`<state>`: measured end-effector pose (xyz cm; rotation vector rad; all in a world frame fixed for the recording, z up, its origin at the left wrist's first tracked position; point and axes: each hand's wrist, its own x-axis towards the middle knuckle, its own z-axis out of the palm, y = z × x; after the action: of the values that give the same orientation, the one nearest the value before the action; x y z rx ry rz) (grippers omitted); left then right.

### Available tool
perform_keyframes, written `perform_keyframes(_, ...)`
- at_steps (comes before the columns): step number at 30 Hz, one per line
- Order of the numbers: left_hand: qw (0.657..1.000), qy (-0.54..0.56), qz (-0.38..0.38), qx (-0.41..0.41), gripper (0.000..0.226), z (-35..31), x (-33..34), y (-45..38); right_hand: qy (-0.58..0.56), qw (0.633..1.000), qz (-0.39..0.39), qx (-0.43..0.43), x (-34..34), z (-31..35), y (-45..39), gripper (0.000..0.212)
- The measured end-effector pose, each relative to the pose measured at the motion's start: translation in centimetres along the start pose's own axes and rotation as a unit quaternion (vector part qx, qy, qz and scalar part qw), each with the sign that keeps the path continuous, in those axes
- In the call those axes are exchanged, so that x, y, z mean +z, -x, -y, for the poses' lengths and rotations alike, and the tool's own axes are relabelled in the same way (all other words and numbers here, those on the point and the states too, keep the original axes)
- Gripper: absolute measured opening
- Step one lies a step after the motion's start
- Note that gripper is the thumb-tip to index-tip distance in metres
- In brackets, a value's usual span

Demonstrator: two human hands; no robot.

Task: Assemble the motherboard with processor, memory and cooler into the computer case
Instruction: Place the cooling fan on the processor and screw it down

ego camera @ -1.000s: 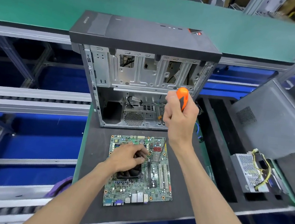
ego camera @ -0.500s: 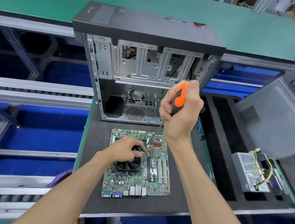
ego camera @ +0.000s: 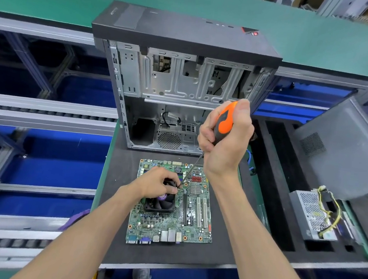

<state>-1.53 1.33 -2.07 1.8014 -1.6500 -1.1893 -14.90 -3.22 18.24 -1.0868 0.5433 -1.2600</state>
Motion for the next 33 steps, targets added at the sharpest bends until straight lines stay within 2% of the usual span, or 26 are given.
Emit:
perform_keyframes(18,1.0,-0.005,0.002,0.013,0.015,0.1,-0.2,-0.1,0.016,0.999,0.035,0.019,0.8,-0.3,0.1,0.057)
perform_keyframes(21,1.0,-0.008,0.0,0.02,0.012,0.0,-0.2,-0.1,0.012,0.995,0.09,0.046,0.4,-0.4,-0.2,0.05)
perform_keyframes(24,1.0,-0.004,0.004,0.021,0.01,0.1,-0.3,0.0,0.035,0.983,0.169,0.069,0.1,-0.1,-0.6,0.053)
perform_keyframes(29,1.0,-0.004,0.012,0.007,0.009,0.0,-0.2,0.0,0.043,0.962,0.27,-0.019,0.5,2.0,-3.0,0.027)
perform_keyframes(33,1.0,0.0,0.017,0.008,0.009,-0.2,-0.3,0.0,0.059,0.938,0.341,0.0,0.6,3.1,-4.4,0.03)
